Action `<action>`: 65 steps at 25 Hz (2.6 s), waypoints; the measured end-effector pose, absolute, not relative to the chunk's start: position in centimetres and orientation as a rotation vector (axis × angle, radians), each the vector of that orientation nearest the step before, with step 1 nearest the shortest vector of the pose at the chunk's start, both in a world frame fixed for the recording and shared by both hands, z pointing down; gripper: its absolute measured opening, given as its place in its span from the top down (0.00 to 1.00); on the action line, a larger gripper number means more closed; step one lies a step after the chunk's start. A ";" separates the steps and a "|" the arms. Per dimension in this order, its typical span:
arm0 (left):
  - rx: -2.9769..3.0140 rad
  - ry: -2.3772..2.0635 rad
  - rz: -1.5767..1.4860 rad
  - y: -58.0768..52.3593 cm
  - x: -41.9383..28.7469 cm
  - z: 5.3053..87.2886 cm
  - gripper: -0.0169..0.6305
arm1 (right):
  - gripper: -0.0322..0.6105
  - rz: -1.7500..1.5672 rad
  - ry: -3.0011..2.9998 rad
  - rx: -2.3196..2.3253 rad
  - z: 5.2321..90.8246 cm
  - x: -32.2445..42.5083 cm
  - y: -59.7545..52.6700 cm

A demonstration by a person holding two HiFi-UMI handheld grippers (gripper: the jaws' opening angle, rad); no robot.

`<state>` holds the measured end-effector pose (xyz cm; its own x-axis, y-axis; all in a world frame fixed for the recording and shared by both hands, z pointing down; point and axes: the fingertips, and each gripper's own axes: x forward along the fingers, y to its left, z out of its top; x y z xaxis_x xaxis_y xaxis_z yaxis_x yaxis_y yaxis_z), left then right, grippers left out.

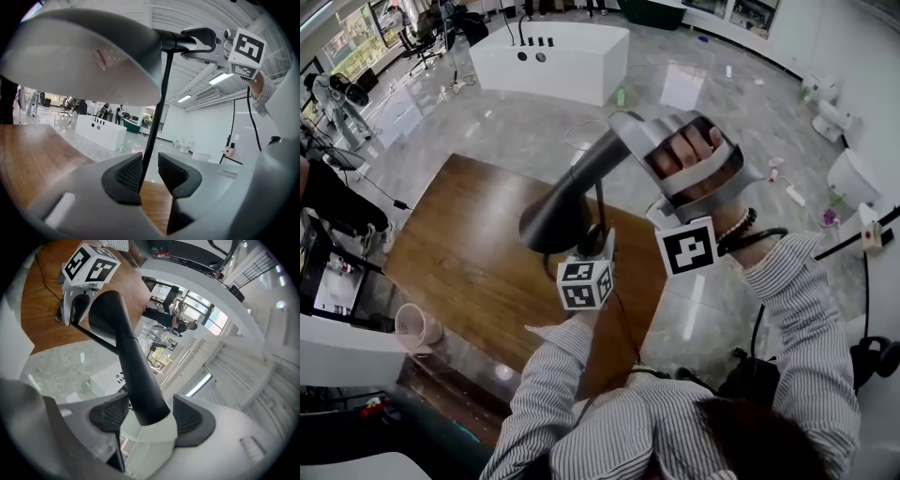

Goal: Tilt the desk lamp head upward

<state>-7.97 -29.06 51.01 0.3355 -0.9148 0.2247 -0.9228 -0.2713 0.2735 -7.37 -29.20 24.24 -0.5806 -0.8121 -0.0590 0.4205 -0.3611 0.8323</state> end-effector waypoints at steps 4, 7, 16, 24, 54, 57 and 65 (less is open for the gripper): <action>2.256 -1.629 0.037 -29.0 -8.1 51.0 0.81 | 0.52 -2.008 -1.072 0.637 23.8 -7.0 -29.5; 2.252 -1.628 0.033 -29.1 -8.4 51.1 0.81 | 0.53 -2.011 -1.074 0.641 23.8 -7.4 -29.4; 2.247 -1.623 0.025 -29.3 -8.3 51.1 0.89 | 0.53 -1.899 -1.268 0.725 24.7 -6.1 -29.6; 2.343 -1.559 0.037 -29.1 -8.2 50.9 0.89 | 0.53 -1.777 -1.477 0.827 25.3 -5.0 -29.3; 2.607 -1.300 0.135 -29.1 -8.5 50.8 0.89 | 0.61 -1.002 -2.284 1.235 31.2 -3.7 -28.8; 2.612 -1.294 0.139 -29.1 -8.4 50.8 0.89 | 0.62 -0.921 -2.341 1.249 32.0 -3.8 -28.8; 2.611 -1.300 0.141 -29.1 -8.4 50.8 0.90 | 0.63 -0.775 -2.454 1.272 33.1 -4.5 -28.7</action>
